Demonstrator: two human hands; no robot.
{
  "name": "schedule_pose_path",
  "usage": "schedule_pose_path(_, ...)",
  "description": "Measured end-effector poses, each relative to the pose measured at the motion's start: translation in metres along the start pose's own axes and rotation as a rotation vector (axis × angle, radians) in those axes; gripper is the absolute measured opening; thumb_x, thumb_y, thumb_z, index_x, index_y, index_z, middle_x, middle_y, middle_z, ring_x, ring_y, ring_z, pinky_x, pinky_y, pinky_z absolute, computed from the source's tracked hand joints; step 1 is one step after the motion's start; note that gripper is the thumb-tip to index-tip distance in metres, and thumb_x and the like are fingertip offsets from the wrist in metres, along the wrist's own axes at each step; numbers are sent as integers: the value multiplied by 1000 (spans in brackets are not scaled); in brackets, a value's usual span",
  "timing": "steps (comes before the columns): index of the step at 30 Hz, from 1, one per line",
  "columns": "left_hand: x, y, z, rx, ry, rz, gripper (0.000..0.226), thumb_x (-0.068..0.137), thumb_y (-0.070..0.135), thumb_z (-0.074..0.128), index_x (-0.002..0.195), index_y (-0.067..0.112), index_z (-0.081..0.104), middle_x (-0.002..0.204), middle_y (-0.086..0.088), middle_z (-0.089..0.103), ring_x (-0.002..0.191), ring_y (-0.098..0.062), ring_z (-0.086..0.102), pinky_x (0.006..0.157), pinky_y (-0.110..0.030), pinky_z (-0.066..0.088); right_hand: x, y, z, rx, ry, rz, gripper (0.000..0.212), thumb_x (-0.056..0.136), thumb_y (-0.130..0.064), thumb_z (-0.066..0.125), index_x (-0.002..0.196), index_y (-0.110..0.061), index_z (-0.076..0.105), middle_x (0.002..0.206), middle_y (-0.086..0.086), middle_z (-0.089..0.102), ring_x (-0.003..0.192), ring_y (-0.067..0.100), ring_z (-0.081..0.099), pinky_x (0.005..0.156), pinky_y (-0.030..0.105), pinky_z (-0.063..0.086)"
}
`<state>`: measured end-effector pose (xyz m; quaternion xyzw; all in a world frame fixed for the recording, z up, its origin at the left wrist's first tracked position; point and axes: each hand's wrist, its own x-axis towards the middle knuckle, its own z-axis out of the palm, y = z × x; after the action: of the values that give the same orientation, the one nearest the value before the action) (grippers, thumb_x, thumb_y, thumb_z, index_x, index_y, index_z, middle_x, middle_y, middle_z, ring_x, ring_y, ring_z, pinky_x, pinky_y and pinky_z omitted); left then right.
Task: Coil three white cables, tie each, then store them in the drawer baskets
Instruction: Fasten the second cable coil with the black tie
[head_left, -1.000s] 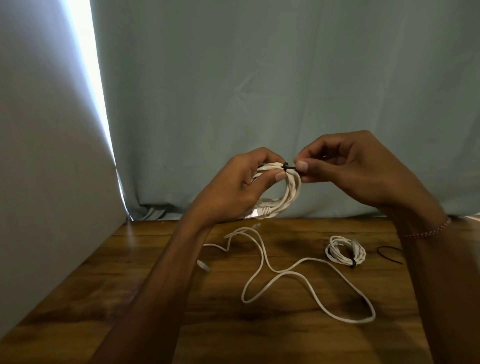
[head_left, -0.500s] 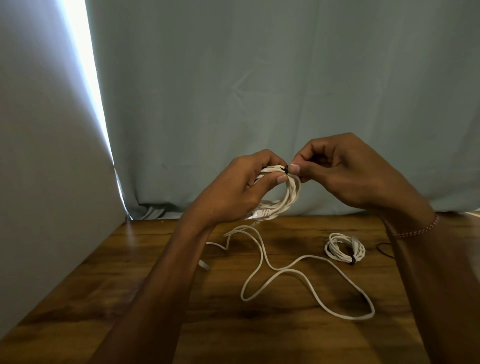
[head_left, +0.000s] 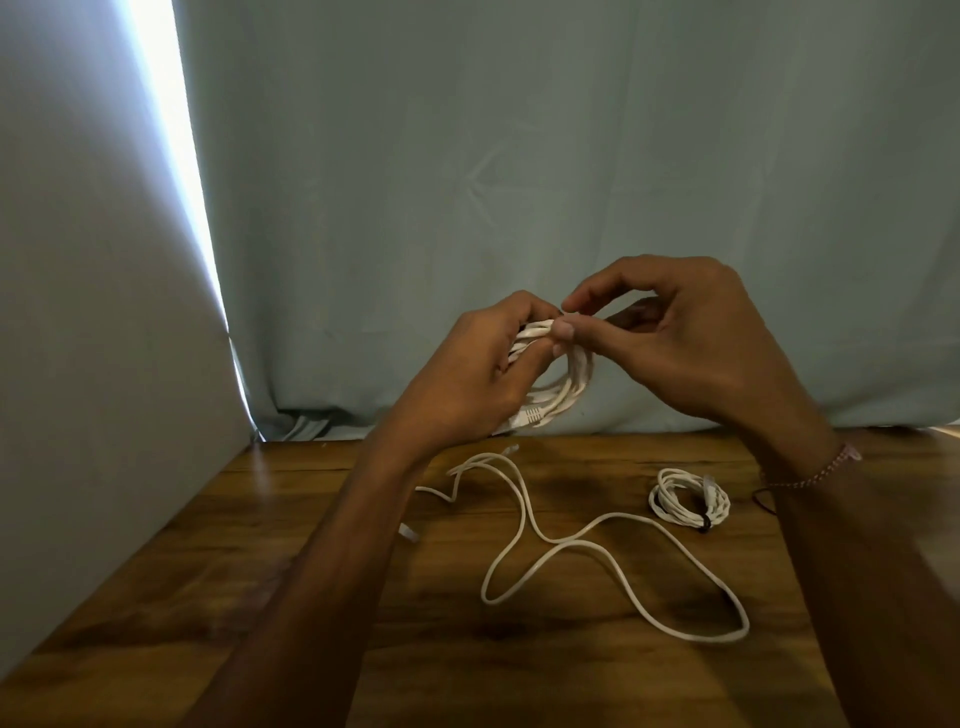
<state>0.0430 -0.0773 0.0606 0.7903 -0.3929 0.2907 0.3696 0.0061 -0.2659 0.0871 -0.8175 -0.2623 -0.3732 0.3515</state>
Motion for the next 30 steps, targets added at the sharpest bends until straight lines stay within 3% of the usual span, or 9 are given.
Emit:
schedule_pose_path(4, 2, -4, 9, 107, 62, 18, 22, 102, 18, 58, 121, 9, 61, 97, 6, 61, 79, -2, 59, 67, -7, 44, 1, 3, 10, -78, 94, 10, 20, 80, -40, 80, 96, -27, 78, 97, -9, 73, 78, 5, 70, 74, 20, 60)
schedule_pose_path(8, 2, -8, 16, 125, 103, 37, 21, 102, 17, 58, 121, 7, 60, 102, 3, 62, 82, -3, 59, 70, -6, 45, 1, 7, 16, -187, 155, -102, 18, 88, -32, 77, 98, -18, 80, 92, -1, 73, 71, 4, 64, 69, 7, 52)
schedule_pose_path(13, 3, -7, 18, 102, 170, 43, 16, 102, 10, 56, 116, 5, 60, 101, -2, 64, 84, -6, 60, 73, -8, 46, -3, 6, 33, -450, 245, -339, 16, 94, -17, 71, 97, -1, 74, 94, 14, 67, 70, 21, 64, 62, 35, 59)
schedule_pose_path(16, 3, -8, 18, 85, 194, 35, 13, 102, 10, 55, 114, 9, 60, 101, 2, 62, 85, -2, 60, 75, -7, 46, -4, 7, 46, -581, 271, -371, 16, 99, -13, 62, 97, 3, 66, 95, 19, 62, 58, 24, 58, 48, 36, 54)
schedule_pose_path(21, 4, -12, 17, 64, 209, 19, 17, 103, 15, 55, 118, 8, 60, 105, -2, 66, 89, -9, 63, 75, -13, 49, -3, 11, 49, -532, 220, -316, 36, 105, -26, 37, 103, -1, 62, 100, 16, 59, 59, 18, 54, 50, 32, 53)
schedule_pose_path(26, 3, -10, 15, -17, 203, -39, 19, 105, 18, 53, 121, 11, 60, 100, 6, 64, 86, -1, 62, 71, -9, 46, -2, 13, 45, -431, 200, -275, 20, 104, -20, 53, 105, -3, 64, 102, 14, 60, 67, 19, 55, 57, 27, 47)
schedule_pose_path(30, 3, -10, 8, -163, 158, -117, 20, 106, 20, 50, 122, 13, 59, 88, 10, 61, 73, -1, 58, 69, -18, 49, -2, 14, 47, -461, 184, -284, 29, 104, -28, 46, 104, -5, 64, 101, 12, 60, 66, 14, 49, 57, 16, 33)
